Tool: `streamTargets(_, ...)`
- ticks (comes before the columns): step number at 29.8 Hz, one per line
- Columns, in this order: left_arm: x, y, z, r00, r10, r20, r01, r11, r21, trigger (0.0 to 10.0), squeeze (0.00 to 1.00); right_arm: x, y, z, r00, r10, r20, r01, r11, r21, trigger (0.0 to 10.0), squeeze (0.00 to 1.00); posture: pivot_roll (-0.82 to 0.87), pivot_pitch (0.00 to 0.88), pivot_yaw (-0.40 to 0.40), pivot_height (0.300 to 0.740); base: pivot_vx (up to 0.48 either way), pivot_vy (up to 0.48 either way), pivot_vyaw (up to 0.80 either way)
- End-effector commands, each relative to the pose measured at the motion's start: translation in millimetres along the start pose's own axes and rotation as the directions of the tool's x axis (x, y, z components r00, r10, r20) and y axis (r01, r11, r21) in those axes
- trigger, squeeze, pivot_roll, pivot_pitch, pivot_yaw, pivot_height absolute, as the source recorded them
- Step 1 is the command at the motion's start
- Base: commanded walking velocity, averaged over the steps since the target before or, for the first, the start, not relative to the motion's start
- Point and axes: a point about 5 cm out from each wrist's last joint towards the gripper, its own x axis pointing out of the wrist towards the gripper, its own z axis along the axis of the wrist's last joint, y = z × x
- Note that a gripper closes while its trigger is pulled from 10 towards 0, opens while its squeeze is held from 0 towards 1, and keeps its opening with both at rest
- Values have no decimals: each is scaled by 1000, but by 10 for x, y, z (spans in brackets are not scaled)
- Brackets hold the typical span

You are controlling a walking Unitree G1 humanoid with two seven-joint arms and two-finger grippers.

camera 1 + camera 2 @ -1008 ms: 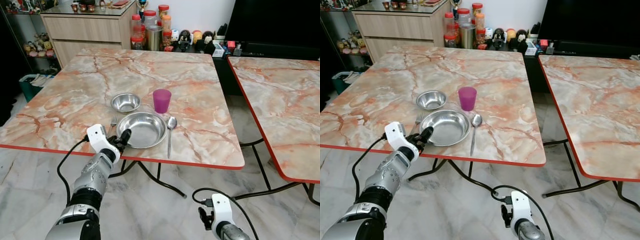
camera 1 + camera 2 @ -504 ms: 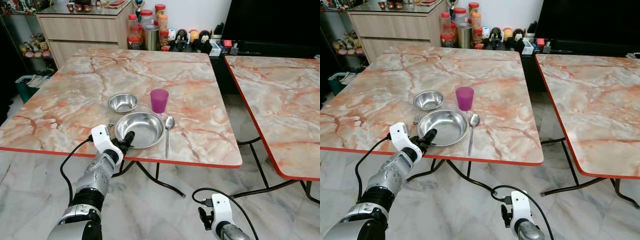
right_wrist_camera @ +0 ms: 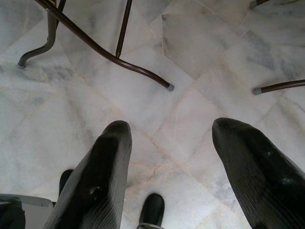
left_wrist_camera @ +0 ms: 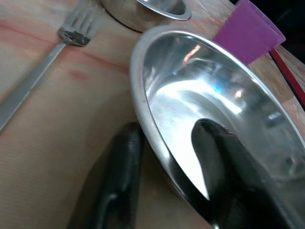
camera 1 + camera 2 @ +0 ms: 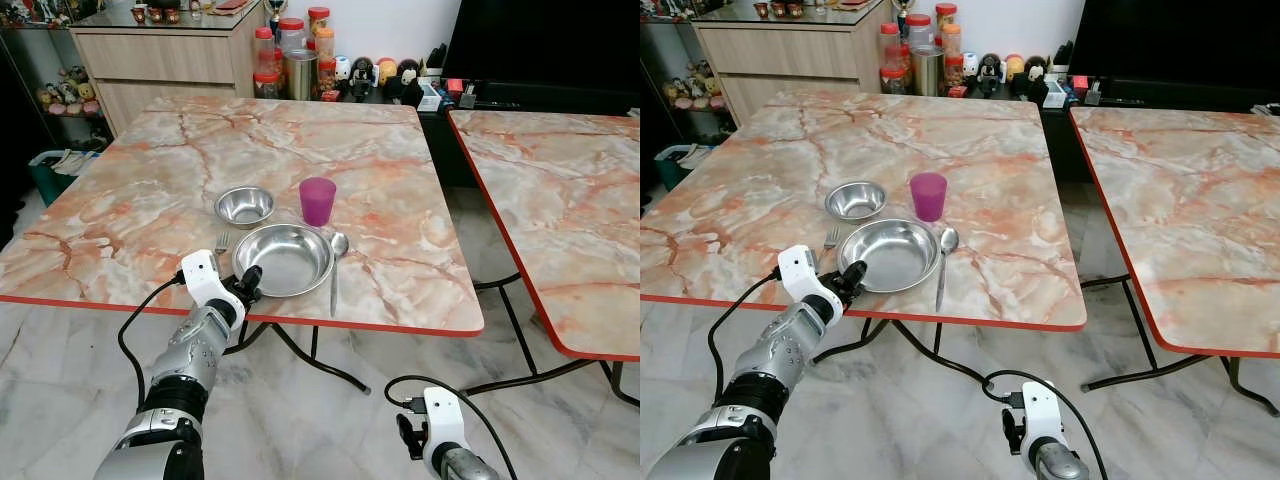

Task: Setting the table

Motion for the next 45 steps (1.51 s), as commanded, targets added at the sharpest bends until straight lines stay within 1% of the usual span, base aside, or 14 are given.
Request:
streamTargets(1, 4, 17, 70, 1000, 13, 19, -13, 1000, 11, 0, 0, 14, -6, 65, 1000, -4, 20, 4, 1000, 8, 10000, 0, 77, 0, -28, 740, 0, 0, 0)
streamTargets(7, 3, 32, 117, 999, 20, 31, -21, 1000, 22, 0, 0, 21, 1, 88, 1000, 0, 26, -1, 1000, 5, 10000, 0, 77, 0, -28, 740, 0, 0, 0)
streamTargets(23, -20, 46, 81, 999, 25, 40, -25, 1000, 6, 0, 0, 22, -6, 95, 1000, 5, 24, -5, 1000, -5, 10000, 0, 84, 0, -39, 740, 0, 0, 0)
streamTargets(25, -29, 31, 79, 998, 10, 55, -9, 1000, -8, 0, 0, 23, -4, 98, 1000, 9, 24, -9, 1000, -11, 10000, 0, 85, 0, -39, 740, 0, 0, 0)
streamTargets(28, -47, 24, 128, 994, -10, 108, 17, 998, -65, 0, 0, 21, 5, 88, 1000, 13, 21, -13, 1000, -15, 10000, 0, 87, 0, -39, 740, 0, 0, 0)
streamTargets(31, -66, 16, 167, 988, -38, 150, 48, 997, -66, 0, 0, 19, 10, 76, 1000, 16, 18, -15, 1000, -17, 10000, 0, 87, 0, -40, 740, 0, 0, 0)
streamTargets(32, -78, 5, 186, 983, -46, 176, 61, 995, -78, 10000, 0, 18, 10, 70, 1000, 16, 17, -16, 1000, -18, 10000, 0, 87, 0, -41, 740, 0, 0, 0)
streamTargets(33, -97, -8, 210, 976, -58, 212, 80, 992, -96, 10000, 0, 15, 8, 62, 1000, 17, 15, -16, 1000, -18, 10000, 0, 86, 0, -40, 740, 0, 0, 0)
streamTargets(34, -104, -12, 217, 972, -64, 225, 89, 991, -101, 10000, 0, 14, 7, 59, 1000, 17, 14, -17, 1000, -19, 10000, 0, 86, 0, -40, 740, 0, 0, 0)
streamTargets(38, -114, -20, 211, 969, -73, 236, 104, 987, -122, 10000, 0, 12, 4, 52, 1000, 18, 12, -17, 1000, -21, 10000, 0, 86, 0, -41, 740, 0, 0, 0)
streamTargets(40, -125, -32, 199, 965, -78, 252, 118, 982, -149, 10000, 0, 9, 0, 43, 1000, 19, 11, -19, 1000, -25, 10000, 0, 88, 0, -42, 740, 0, 0, 0)
streamTargets(45, -143, -35, 195, 957, -81, 278, 132, 976, -172, 10000, 0, 4, -4, 31, 1000, 20, 9, -20, 999, -27, 10000, 0, 98, 0, -46, 740, 0, 0, 0)
